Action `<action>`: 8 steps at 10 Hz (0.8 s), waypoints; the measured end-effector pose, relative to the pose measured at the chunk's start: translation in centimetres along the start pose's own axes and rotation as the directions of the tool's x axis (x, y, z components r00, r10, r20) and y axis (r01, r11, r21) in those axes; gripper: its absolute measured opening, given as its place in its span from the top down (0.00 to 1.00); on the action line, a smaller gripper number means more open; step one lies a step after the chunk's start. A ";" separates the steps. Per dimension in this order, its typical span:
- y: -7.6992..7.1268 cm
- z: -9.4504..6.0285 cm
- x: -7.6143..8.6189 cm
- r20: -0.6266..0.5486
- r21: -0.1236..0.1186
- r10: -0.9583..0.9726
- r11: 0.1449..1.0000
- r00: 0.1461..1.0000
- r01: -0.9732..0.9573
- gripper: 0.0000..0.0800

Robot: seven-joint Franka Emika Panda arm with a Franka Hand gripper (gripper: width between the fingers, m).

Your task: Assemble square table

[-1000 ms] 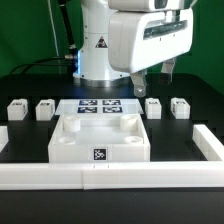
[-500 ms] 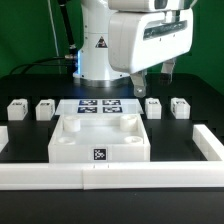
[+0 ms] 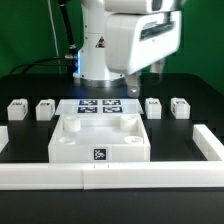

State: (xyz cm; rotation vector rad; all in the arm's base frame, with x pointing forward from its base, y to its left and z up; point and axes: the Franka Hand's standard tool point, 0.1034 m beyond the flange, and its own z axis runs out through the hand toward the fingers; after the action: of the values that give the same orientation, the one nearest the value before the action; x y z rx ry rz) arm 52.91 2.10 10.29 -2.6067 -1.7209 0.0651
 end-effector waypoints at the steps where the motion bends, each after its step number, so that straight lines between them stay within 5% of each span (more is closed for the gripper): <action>1: -1.0 1.2 -2.0 -0.003 0.002 -0.129 0.992 0.992 0.129 0.19; 4: -3.0 5.8 -6.6 -0.022 0.007 -0.407 0.913 0.913 0.407 0.19; 6: -3.6 8.3 -7.1 -0.035 0.017 -0.433 0.901 0.900 0.434 0.19; 8: -3.6 8.3 -7.1 -0.035 0.017 -0.433 0.901 0.900 0.434 0.19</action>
Offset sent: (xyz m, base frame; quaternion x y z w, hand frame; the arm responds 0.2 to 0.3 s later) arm -0.0445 -0.0268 -0.0584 -0.0066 0.0749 -0.2576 0.9633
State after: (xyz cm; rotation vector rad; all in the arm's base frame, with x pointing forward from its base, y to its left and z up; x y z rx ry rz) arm 46.44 -3.02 2.34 -2.1277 -2.2241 0.0386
